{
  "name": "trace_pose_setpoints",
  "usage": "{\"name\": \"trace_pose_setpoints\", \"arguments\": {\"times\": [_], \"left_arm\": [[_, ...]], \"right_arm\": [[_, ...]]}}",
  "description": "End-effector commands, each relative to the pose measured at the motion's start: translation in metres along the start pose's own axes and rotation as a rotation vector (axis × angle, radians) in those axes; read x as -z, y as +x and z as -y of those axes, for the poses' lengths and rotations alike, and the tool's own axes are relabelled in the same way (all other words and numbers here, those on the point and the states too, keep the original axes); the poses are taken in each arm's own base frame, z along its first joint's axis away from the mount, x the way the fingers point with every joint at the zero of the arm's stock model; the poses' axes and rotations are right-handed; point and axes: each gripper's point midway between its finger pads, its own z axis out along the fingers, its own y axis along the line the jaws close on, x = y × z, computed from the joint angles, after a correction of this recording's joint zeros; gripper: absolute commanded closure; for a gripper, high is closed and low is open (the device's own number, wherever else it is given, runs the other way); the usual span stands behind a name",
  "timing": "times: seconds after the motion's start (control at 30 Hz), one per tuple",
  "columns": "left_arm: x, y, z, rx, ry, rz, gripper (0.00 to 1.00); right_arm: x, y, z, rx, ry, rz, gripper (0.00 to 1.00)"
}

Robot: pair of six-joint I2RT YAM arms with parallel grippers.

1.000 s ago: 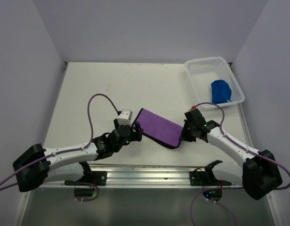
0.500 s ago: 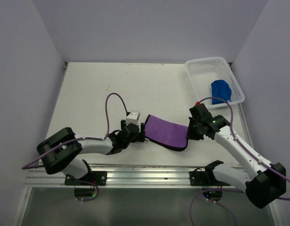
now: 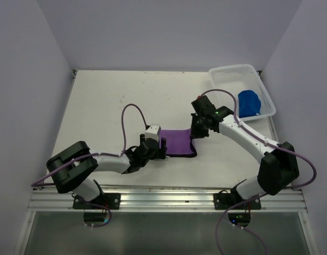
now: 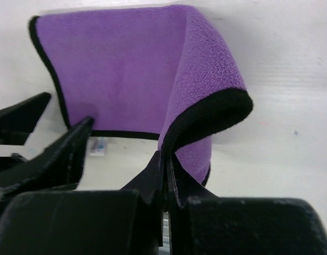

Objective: Roll the towels
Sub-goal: Fold the towel

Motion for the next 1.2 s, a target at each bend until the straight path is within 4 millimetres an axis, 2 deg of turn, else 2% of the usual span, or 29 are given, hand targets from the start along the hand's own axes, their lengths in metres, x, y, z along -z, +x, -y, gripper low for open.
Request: {"name": "trace_pose_setpoints", "arguments": {"times": [0.0,0.17,0.3,0.37,0.53,0.63,0.67,0.7,0.83,0.93,0.97,1.17], "left_arm": [[-0.004,-0.018,0.006,-0.009,0.028,0.068,0.25],[-0.002,-0.023,0.007,-0.014,0.050,0.101,0.30],[0.001,-0.022,0.002,-0.018,0.056,0.116,0.37],[0.001,-0.024,0.001,-0.010,0.057,0.125,0.38],[0.004,-0.026,-0.020,0.025,-0.034,0.113,0.35],[0.023,-0.036,-0.041,0.071,-0.110,0.147,0.32],[0.029,-0.032,-0.049,0.077,-0.127,0.148,0.31],[0.041,-0.043,-0.051,0.113,-0.122,0.190,0.31],[0.058,-0.047,-0.064,0.160,-0.138,0.226,0.31],[0.061,-0.041,-0.073,0.181,-0.163,0.209,0.37],[0.060,-0.037,-0.073,0.182,-0.160,0.197,0.43],[0.050,-0.005,-0.081,0.199,-0.190,0.108,0.58]], "right_arm": [[-0.001,-0.023,-0.046,0.040,-0.107,0.035,1.00],[-0.019,-0.030,-0.074,0.051,-0.155,0.007,1.00],[-0.028,-0.037,-0.093,0.073,-0.198,-0.007,1.00],[-0.035,-0.035,-0.101,0.100,-0.219,-0.022,1.00],[-0.037,-0.034,-0.120,0.188,-0.277,-0.040,1.00],[-0.040,-0.030,-0.126,0.231,-0.280,-0.053,1.00],[-0.043,-0.028,-0.127,0.240,-0.281,-0.060,1.00],[-0.043,-0.029,-0.130,0.248,-0.287,-0.059,1.00],[-0.047,-0.021,-0.141,0.306,-0.321,-0.085,1.00],[-0.052,-0.014,-0.150,0.359,-0.328,-0.101,1.00],[-0.051,-0.013,-0.157,0.378,-0.337,-0.097,1.00],[-0.053,0.012,-0.176,0.481,-0.364,-0.127,1.00]]}}
